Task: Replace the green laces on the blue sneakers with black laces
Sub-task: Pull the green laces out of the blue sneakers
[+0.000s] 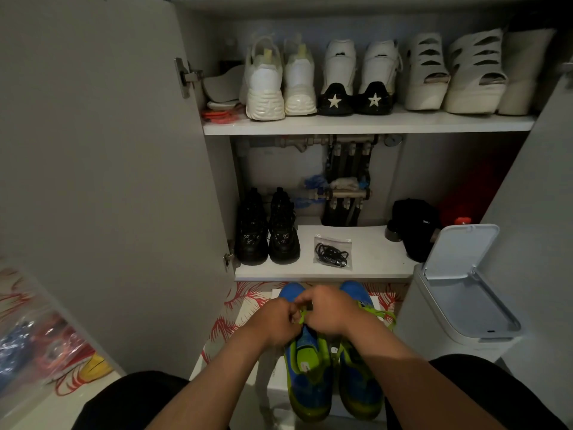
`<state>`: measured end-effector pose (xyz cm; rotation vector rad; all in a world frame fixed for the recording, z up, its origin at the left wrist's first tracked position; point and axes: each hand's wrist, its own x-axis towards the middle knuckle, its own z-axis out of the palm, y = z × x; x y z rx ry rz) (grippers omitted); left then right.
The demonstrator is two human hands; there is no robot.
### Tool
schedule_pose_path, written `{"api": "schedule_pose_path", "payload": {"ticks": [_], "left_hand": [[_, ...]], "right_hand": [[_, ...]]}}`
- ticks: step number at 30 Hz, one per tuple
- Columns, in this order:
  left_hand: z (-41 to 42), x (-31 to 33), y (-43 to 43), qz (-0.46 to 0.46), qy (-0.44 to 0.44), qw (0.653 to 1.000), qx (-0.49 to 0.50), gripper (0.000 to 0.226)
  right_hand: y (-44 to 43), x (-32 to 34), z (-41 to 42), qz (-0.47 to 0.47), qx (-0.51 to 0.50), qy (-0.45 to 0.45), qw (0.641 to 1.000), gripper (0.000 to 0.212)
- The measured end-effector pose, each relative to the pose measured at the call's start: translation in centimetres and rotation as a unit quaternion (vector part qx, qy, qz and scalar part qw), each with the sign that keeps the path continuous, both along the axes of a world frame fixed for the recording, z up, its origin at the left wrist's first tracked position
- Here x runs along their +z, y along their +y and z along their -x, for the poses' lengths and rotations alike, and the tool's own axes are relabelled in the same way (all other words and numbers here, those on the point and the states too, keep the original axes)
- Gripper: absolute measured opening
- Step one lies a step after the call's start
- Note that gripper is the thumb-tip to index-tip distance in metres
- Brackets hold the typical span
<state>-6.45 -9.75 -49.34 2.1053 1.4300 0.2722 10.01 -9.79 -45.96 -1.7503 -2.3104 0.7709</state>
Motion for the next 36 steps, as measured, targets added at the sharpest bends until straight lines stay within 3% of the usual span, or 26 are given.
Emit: {"api": "schedule_pose_path", "payload": {"ticks": [3,7,10,12,15,18,20,22,23,25,27,30,33,36], "left_hand": [[0.2,-0.1,0.1,0.009,-0.007,1.0,0.006,0.016],[0.3,-0.2,0.0,0.023,-0.023,0.999,0.017,0.009],[0.2,-0.2,-0.1,0.026,-0.025,0.999,0.021,0.026],[0.2,-0.1,-0.2,0.019,-0.023,0.999,0.021,0.032],[0.2,-0.1,-0.5,0.006,-0.028,0.999,0.02,0.03],[0.0,-0.1,-0.7,-0.016,-0.03,0.999,0.018,0.026],[-0.2,0.0,-0.6,-0.039,-0.027,0.999,0.016,0.03],[-0.3,0.0,-0.5,-0.063,-0.026,0.997,0.023,0.032],[-0.3,0.0,-0.4,-0.071,-0.025,0.997,0.031,0.03],[-0.3,0.0,-0.1,-0.07,-0.02,0.996,0.041,0.019],[-0.3,0.0,0.1,-0.048,-0.019,0.998,0.042,0.011],[-0.5,-0.1,0.3,-0.022,-0.016,0.999,0.044,0.023],[-0.5,-0.1,0.5,-0.005,-0.014,0.999,0.048,0.019],[-0.2,-0.3,0.8,0.029,-0.022,0.998,0.047,0.013]], "right_hand": [[-0.3,0.1,0.0,-0.011,0.004,-0.047,0.999,0.014],[-0.1,0.3,-0.2,-0.008,-0.005,-0.077,0.997,0.014],[0.1,0.3,-0.1,0.001,0.0,-0.113,0.994,0.015],[0.1,0.7,-0.1,-0.041,-0.047,-0.125,0.99,0.017],[0.3,1.2,-0.5,-0.103,-0.161,-0.034,0.981,0.018],[0.4,1.1,-0.8,-0.128,-0.191,0.058,0.971,0.013],[0.2,0.9,-0.4,-0.063,-0.191,0.176,0.964,0.015],[0.2,1.0,0.1,0.067,-0.207,0.323,0.921,0.017],[0.3,0.9,0.2,0.12,-0.213,0.368,0.897,0.019],[0.5,0.6,0.2,0.15,-0.207,0.374,0.891,0.022],[0.7,0.4,-0.1,0.109,-0.206,0.323,0.917,0.021],[1.2,0.5,-1.0,0.005,-0.244,0.238,0.94,0.017],[1.3,0.6,-1.5,-0.096,-0.288,0.194,0.933,0.016],[1.4,0.8,-1.8,-0.202,-0.337,0.195,0.899,0.01]]}}
